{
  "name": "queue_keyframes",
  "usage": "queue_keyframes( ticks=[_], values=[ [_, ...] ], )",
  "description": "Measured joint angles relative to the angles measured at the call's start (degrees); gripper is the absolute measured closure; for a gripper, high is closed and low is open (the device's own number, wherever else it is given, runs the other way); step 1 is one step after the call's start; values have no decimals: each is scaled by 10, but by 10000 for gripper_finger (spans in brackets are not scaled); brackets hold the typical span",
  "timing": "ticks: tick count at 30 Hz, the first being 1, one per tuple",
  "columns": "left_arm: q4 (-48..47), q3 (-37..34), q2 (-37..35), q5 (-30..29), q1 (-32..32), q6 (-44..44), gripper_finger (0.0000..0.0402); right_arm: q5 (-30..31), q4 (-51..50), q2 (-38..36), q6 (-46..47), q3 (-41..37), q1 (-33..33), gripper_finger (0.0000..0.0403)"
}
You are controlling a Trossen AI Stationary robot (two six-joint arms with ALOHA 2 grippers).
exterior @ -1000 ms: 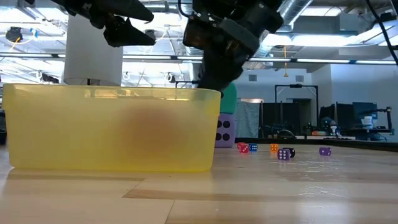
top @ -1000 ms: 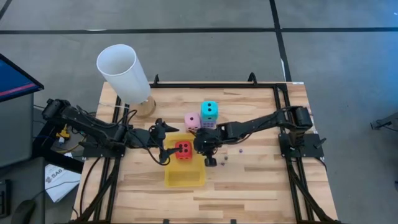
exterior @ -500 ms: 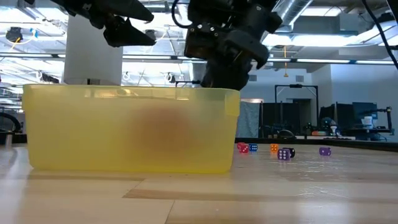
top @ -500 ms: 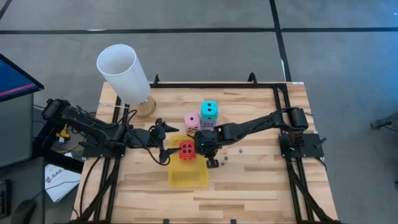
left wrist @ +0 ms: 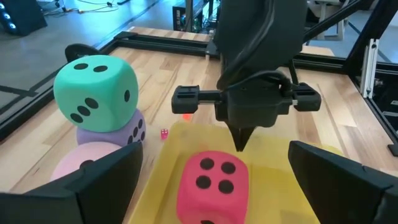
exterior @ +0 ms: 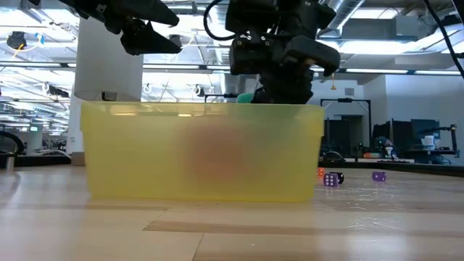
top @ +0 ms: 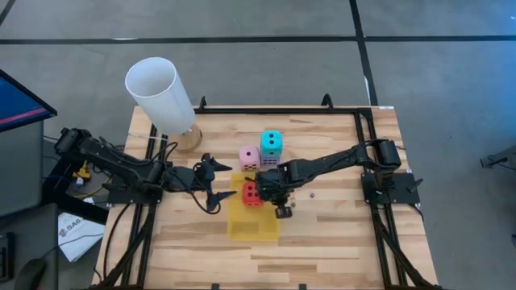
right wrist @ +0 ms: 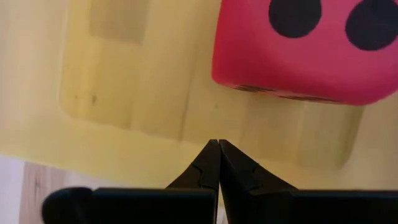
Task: Pick & Place Dice
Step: Put the red die into the yellow bin
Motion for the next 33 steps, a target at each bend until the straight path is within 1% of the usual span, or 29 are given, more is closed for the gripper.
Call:
queue_keyframes(
  ticks=[7,12,15,21,24,29,33],
  values=[
    [0,0,0,0,0,0,9,0,52,0,-3,0,0,403],
    [0,0,0,0,0,0,9,0,61,0,-5,0,0,403],
    [0,0,0,0,0,0,9,3,103,0,-8,0,0,403],
    [0,0,0,0,0,0,9,64,161,0,-35,0,0,403],
    [0,0,0,0,0,0,9,62,156,0,-35,0,-5,403],
    [0,0,0,0,0,0,9,60,112,0,-32,-1,-12,403],
    [0,0,0,0,0,0,9,62,132,0,-34,-4,-19,403]
  ],
)
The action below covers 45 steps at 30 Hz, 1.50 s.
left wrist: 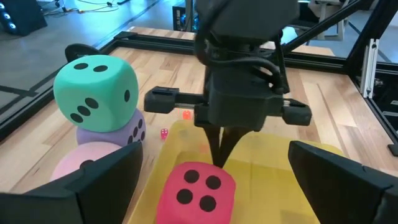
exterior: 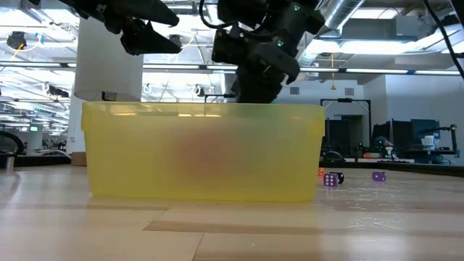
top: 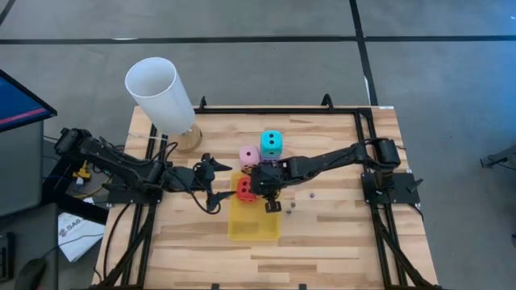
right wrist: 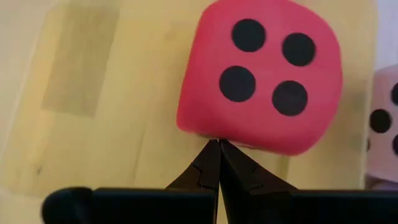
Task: Pick & Place Dice
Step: Put the red die into the yellow bin
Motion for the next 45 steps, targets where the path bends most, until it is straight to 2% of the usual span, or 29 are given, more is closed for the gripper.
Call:
queue_keyframes(
  ticks=[13,20,30,45],
  values=[
    [0,0,0,0,0,0,9,-1,36,2,-12,0,-20,403],
    [0,0,0,0,0,0,9,-47,37,2,-16,0,-18,403],
    [0,0,0,0,0,0,9,-18,47,2,-17,0,-19,403],
    [0,0,0,0,0,0,9,-19,44,-3,-24,0,-9,403]
  ],
)
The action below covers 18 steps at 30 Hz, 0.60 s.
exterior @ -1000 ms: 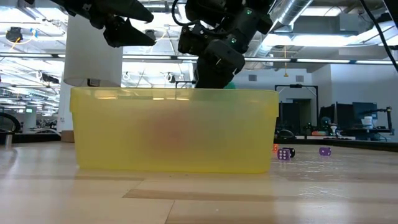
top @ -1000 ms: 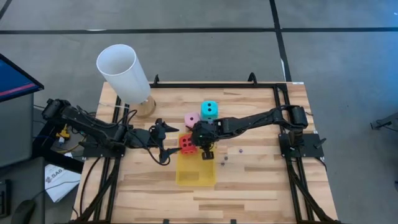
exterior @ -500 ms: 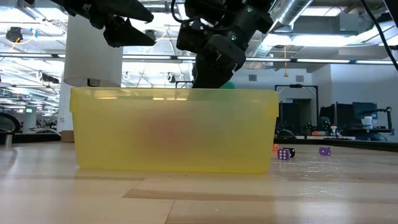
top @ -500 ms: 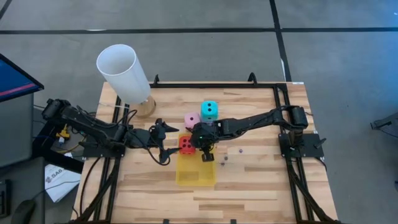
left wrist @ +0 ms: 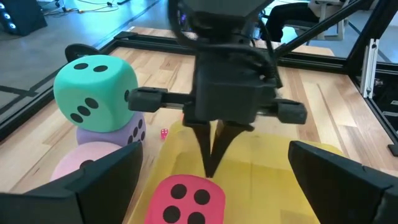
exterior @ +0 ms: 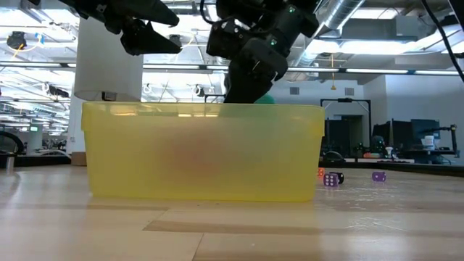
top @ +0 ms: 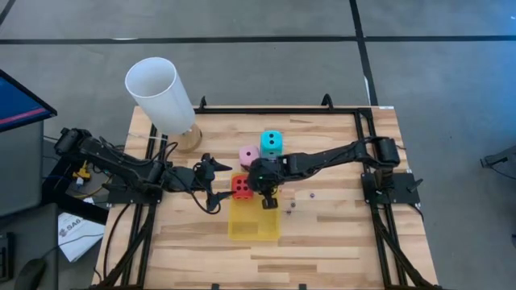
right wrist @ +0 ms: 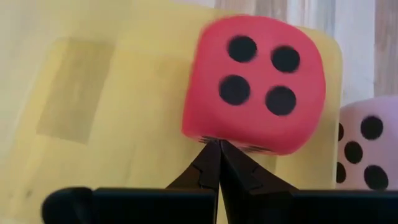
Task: Pick & Place Dice
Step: Put the red die into the yellow bin, then put the light blue die into the yellow bin
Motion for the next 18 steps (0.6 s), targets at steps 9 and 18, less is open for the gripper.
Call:
queue_keyframes(
  ticks=[9,18],
  values=[
    [-1,0,0,0,0,0,9,10,-46,-51,0,1,19,403],
    [-8,0,0,0,0,0,9,24,-107,-176,2,0,15,403]
  ],
)
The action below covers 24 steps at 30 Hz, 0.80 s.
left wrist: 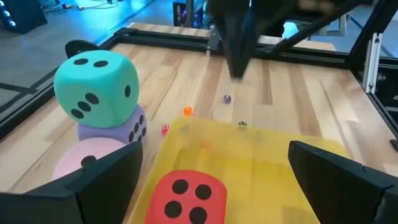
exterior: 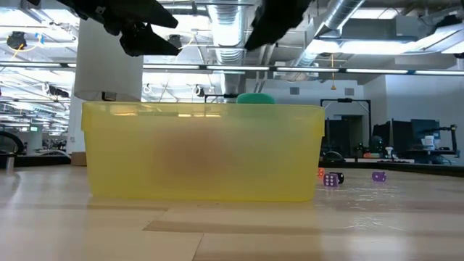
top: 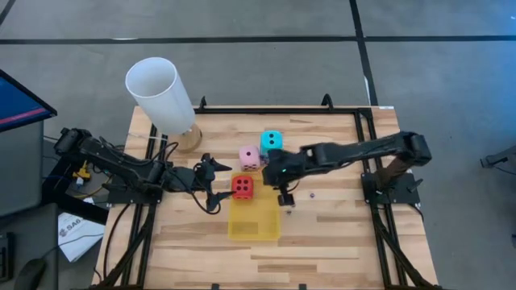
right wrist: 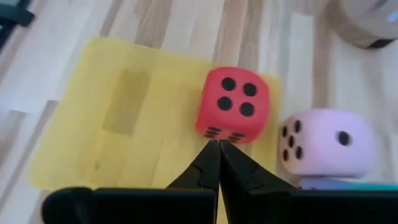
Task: Pick & Place Dice
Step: Put the light blue die into the yellow bin
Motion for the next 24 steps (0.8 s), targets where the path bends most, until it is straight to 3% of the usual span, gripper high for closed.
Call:
queue_keyframes(
  ticks=[4,11,24],
  values=[
    [2,0,0,0,0,2,9,0,-17,-52,-10,0,-15,403],
    [1,0,0,1,18,86,9,0,-51,-117,-49,0,-63,403],
    [4,0,0,-1,78,105,9,0,-166,-156,-86,0,-168,403]
  ],
)
